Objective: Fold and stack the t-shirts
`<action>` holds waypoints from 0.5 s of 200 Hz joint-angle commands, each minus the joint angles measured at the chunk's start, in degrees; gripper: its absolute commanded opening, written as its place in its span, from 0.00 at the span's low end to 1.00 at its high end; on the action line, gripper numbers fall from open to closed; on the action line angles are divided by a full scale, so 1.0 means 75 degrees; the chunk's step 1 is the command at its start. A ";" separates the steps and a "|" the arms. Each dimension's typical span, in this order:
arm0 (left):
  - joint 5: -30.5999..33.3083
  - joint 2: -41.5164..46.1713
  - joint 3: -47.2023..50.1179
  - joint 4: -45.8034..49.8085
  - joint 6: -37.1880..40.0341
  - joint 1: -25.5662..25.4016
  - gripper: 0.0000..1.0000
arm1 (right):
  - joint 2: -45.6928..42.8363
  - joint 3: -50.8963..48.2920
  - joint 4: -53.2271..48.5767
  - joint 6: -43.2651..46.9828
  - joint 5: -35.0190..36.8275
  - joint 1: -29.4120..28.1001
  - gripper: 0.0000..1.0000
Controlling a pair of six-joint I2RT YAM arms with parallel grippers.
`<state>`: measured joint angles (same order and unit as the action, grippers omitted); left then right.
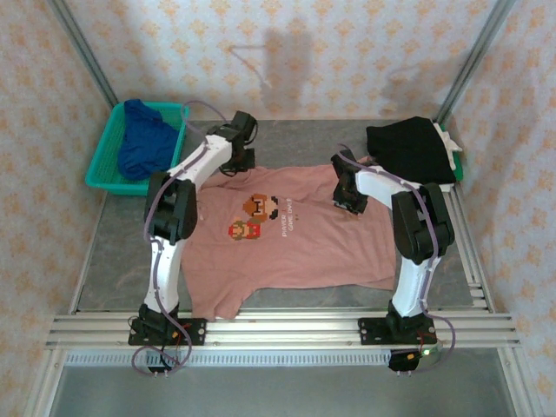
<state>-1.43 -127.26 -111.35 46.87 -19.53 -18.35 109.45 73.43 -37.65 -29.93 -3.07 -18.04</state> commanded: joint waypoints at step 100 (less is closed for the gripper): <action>-0.0916 0.0418 0.0478 -0.0959 -0.0608 0.0619 0.69 | -0.0008 -0.0140 0.0011 0.0107 0.0033 0.0004 0.28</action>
<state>-4.47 -126.89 -108.62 42.52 -20.25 -17.43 109.45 73.06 -37.17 -29.91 -3.90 -18.04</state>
